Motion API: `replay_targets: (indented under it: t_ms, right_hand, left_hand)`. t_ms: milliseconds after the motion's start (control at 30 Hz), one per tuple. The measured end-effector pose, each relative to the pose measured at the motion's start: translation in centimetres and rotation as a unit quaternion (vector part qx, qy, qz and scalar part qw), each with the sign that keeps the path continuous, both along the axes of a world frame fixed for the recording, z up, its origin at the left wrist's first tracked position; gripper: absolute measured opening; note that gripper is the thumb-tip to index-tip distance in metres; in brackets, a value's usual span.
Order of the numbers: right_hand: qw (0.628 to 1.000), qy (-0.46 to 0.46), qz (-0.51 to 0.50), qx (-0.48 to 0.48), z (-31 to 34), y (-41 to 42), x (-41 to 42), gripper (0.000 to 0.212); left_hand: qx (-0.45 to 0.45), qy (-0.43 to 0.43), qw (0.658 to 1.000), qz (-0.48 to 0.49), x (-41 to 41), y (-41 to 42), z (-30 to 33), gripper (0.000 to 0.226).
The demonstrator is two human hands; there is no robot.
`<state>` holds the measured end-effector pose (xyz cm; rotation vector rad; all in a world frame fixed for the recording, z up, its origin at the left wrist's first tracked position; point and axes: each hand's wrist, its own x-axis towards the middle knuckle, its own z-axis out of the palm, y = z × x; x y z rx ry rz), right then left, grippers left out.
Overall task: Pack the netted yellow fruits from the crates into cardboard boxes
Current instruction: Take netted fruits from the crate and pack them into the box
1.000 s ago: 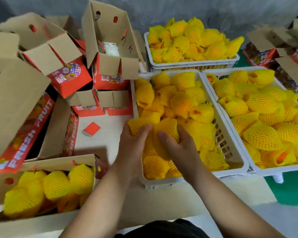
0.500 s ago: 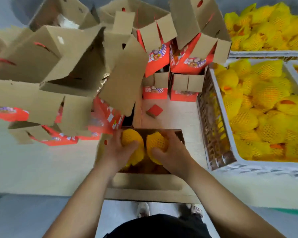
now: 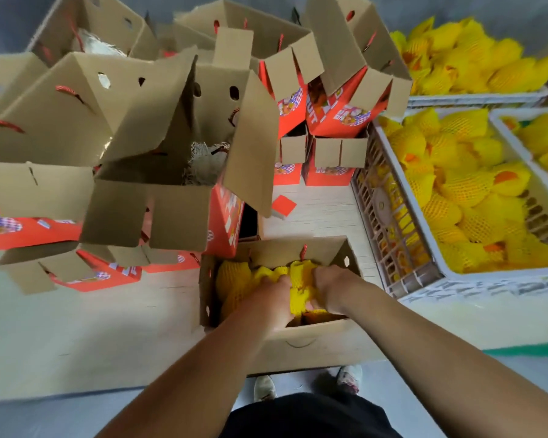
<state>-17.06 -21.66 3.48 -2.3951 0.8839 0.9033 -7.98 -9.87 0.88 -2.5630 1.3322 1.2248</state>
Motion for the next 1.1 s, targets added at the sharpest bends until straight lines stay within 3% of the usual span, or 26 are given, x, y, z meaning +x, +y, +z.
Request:
replay_targets:
  t_ms: [133, 200, 233, 300, 367, 433, 533, 667, 800, 900, 1033, 1100]
  right_hand:
    - [0.998, -0.024, -0.024, 0.051, 0.7, 0.2, 0.9, 0.039]
    - [0.997, -0.034, -0.053, 0.047, 1.1, -0.5, 0.7, 0.041]
    - [0.996, -0.044, -0.072, 0.034, 0.8, -1.0, 0.5, 0.045]
    - [0.988, -0.092, -0.124, -0.017, -0.1, -1.6, 0.7, 0.049]
    - [0.987, -0.079, -0.134, -0.042, -1.1, -1.4, 1.2, 0.048]
    - [0.989, -0.051, -0.139, -0.022, -1.7, -0.6, 1.8, 0.053]
    - [0.987, -0.032, -0.158, 0.003, -2.6, -0.2, 1.7, 0.067]
    - [0.977, -0.064, -0.199, -0.034, -2.6, 0.4, 1.4, 0.072]
    - [0.968, -0.108, -0.222, -0.046, -2.7, 0.7, 1.2, 0.076]
    - [0.975, -0.093, -0.175, -0.098, -2.3, 0.8, 1.0, 0.074]
    - [0.980, -0.046, -0.134, -0.142, -1.8, 0.4, 0.9, 0.047]
    - [0.981, -0.052, -0.126, -0.142, -1.5, 0.2, 0.7, 0.045]
  left_hand:
    - [0.014, 0.029, 0.999, 0.024, 0.5, -0.5, 0.4, 0.084]
    - [0.001, 0.045, 0.998, 0.040, 1.3, -0.1, 1.1, 0.074]
    - [-0.023, 0.019, 0.999, 0.043, 1.9, 0.3, 1.3, 0.057]
    - [-0.069, -0.124, 0.990, 0.013, 3.1, 0.7, 1.5, 0.029]
    - [-0.066, -0.242, 0.967, -0.051, 3.8, 0.9, 1.2, 0.023]
    - [-0.012, -0.277, 0.953, -0.125, 4.2, 0.7, 0.6, 0.028]
    - [0.065, -0.267, 0.937, -0.214, 4.7, -0.2, -0.6, 0.033]
    - [0.049, -0.208, 0.958, -0.192, 5.3, 0.2, -2.6, 0.077]
    - [-0.013, -0.242, 0.957, -0.161, 5.4, 0.8, -3.3, 0.071]
    - [-0.026, -0.241, 0.959, -0.149, 5.2, 0.8, -2.7, 0.070]
    - [-0.086, -0.223, 0.966, -0.099, 4.5, -0.1, -0.8, 0.064]
    - [-0.130, -0.203, 0.968, -0.071, 4.3, -0.8, -0.2, 0.058]
